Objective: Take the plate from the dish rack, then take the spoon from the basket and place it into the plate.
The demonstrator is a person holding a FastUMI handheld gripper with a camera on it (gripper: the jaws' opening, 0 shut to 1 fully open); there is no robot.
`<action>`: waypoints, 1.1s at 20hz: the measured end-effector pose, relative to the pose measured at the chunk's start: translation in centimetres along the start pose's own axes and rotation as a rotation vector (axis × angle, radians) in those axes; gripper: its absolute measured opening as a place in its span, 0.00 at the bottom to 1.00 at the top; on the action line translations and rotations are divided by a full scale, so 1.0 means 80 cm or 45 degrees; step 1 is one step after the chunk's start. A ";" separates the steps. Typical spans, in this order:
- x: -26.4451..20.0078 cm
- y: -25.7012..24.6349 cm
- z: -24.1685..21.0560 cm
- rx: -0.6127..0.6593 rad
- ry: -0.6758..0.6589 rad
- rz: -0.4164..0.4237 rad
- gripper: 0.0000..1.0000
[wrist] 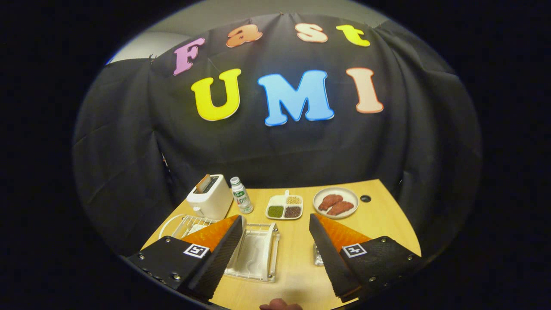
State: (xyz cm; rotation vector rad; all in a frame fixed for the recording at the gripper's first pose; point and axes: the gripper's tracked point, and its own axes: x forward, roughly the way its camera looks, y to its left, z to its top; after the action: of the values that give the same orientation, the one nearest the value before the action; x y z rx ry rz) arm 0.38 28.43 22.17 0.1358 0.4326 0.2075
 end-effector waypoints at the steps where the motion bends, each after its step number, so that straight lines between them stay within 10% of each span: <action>1: 0.007 0.008 -0.006 0.028 0.055 0.020 0.97; 22: 0.146 0.098 -0.080 -0.044 0.570 0.054 0.97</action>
State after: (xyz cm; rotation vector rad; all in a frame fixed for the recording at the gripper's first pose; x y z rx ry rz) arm 6.69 39.25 13.09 0.0634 0.8717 0.2878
